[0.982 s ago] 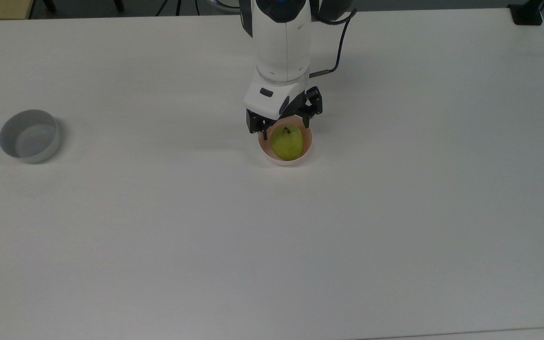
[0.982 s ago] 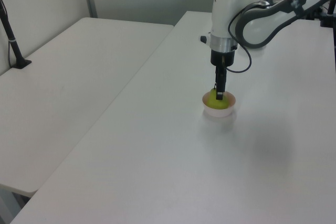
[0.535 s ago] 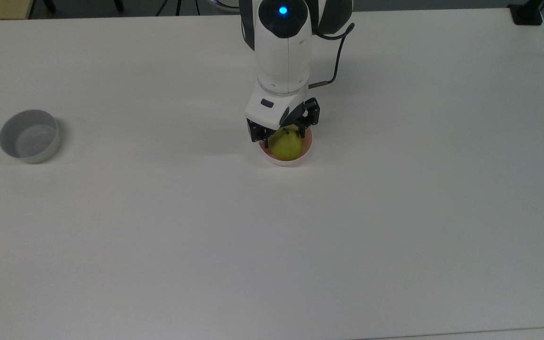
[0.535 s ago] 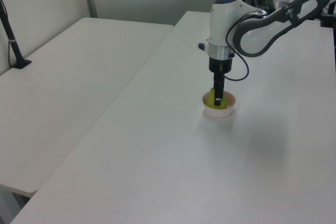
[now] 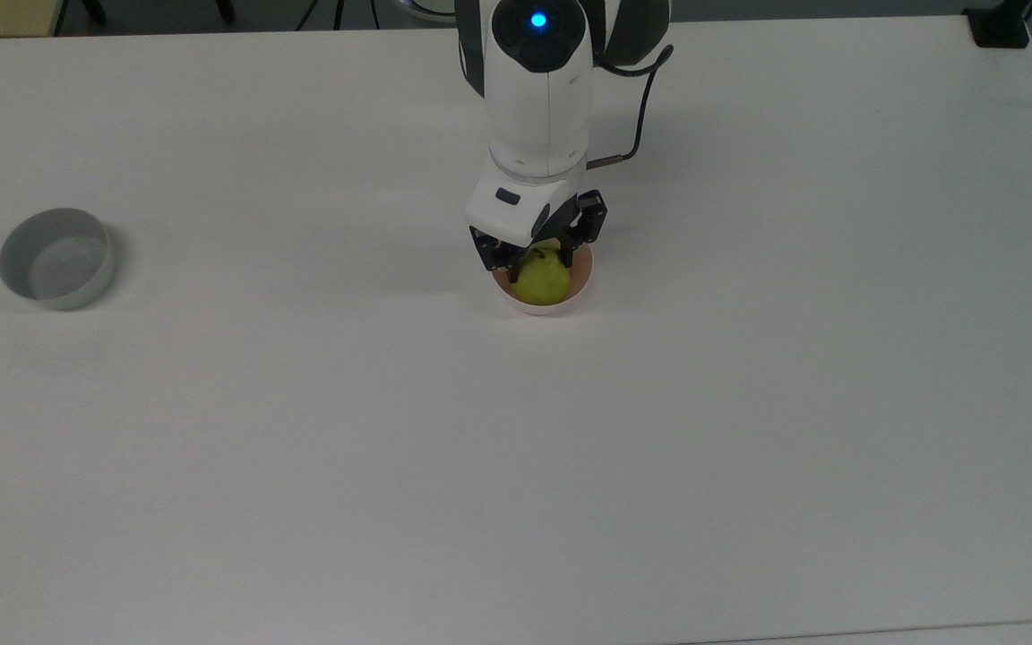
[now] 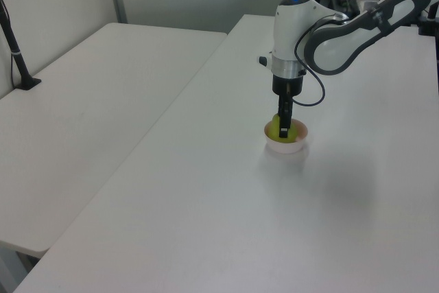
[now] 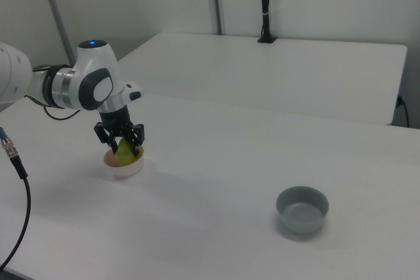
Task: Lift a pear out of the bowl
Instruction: 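Close the gripper around the green pear, then lift the pear out of the pink bowl and carry it toward the grey bowl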
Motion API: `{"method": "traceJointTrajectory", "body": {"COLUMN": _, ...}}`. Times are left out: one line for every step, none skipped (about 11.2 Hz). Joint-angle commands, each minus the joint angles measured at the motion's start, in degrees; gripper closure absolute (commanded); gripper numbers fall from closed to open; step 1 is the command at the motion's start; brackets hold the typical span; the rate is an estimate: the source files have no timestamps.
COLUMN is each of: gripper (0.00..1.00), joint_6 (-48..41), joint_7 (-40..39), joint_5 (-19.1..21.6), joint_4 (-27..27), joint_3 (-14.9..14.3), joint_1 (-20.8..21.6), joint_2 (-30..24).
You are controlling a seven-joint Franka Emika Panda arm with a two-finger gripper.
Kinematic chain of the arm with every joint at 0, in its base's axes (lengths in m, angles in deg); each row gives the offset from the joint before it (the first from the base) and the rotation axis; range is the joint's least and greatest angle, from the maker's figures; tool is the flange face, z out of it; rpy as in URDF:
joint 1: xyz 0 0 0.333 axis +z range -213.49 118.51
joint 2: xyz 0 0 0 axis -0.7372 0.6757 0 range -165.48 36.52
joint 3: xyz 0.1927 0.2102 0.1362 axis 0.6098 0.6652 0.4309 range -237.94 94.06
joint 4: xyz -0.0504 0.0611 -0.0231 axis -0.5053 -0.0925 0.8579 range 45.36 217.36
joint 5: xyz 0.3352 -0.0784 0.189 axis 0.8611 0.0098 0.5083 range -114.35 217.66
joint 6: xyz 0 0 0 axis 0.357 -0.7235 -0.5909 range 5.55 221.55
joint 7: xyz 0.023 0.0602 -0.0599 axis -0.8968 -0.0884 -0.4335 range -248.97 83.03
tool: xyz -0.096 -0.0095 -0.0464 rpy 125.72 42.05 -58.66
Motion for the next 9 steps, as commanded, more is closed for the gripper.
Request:
{"method": "traceJointTrajectory", "body": {"gripper": 1.00, "joint_6": -4.76, "joint_7": 1.98, "joint_5": -0.78, "joint_4": -0.98, "joint_3": -0.03, "joint_1": -0.02, "joint_2": -3.64}}
{"method": "traceJointTrajectory", "body": {"gripper": 1.00, "joint_6": -7.13, "joint_7": 1.98, "joint_5": -0.78, "joint_4": -1.94, "joint_3": -0.03, "joint_1": -0.02, "joint_2": -4.44}}
{"method": "traceJointTrajectory", "body": {"gripper": 1.00, "joint_6": -10.11, "joint_7": 1.98, "joint_5": -0.69, "joint_4": -2.91, "joint_3": -0.03, "joint_1": -0.28, "joint_2": -5.40}}
{"method": "traceJointTrajectory", "body": {"gripper": 1.00, "joint_6": -12.23, "joint_7": 1.98, "joint_5": -0.69, "joint_4": -3.79, "joint_3": -0.03, "joint_1": -0.63, "joint_2": -6.80}}
{"method": "traceJointTrajectory", "body": {"gripper": 1.00, "joint_6": -13.90, "joint_7": 2.06, "joint_5": -0.77, "joint_4": -4.06, "joint_3": 0.15, "joint_1": -0.72, "joint_2": -7.77}}
{"method": "traceJointTrajectory", "body": {"gripper": 1.00, "joint_6": -15.92, "joint_7": 2.15, "joint_5": -0.69, "joint_4": -5.02, "joint_3": 0.24, "joint_1": -1.16, "joint_2": -9.09}}
{"method": "traceJointTrajectory", "body": {"gripper": 1.00, "joint_6": -19.25, "joint_7": 2.07, "joint_5": -0.77, "joint_4": -6.16, "joint_3": 0.24, "joint_1": -1.77, "joint_2": -10.58}}
{"method": "traceJointTrajectory", "body": {"gripper": 1.00, "joint_6": -21.81, "joint_7": 2.07, "joint_5": -0.69, "joint_4": -7.04, "joint_3": 0.24, "joint_1": -2.74, "joint_2": -11.81}}
{"method": "traceJointTrajectory", "body": {"gripper": 1.00, "joint_6": -23.83, "joint_7": 2.15, "joint_5": -0.69, "joint_4": -7.75, "joint_3": 0.24, "joint_1": -3.88, "joint_2": -13.39}}
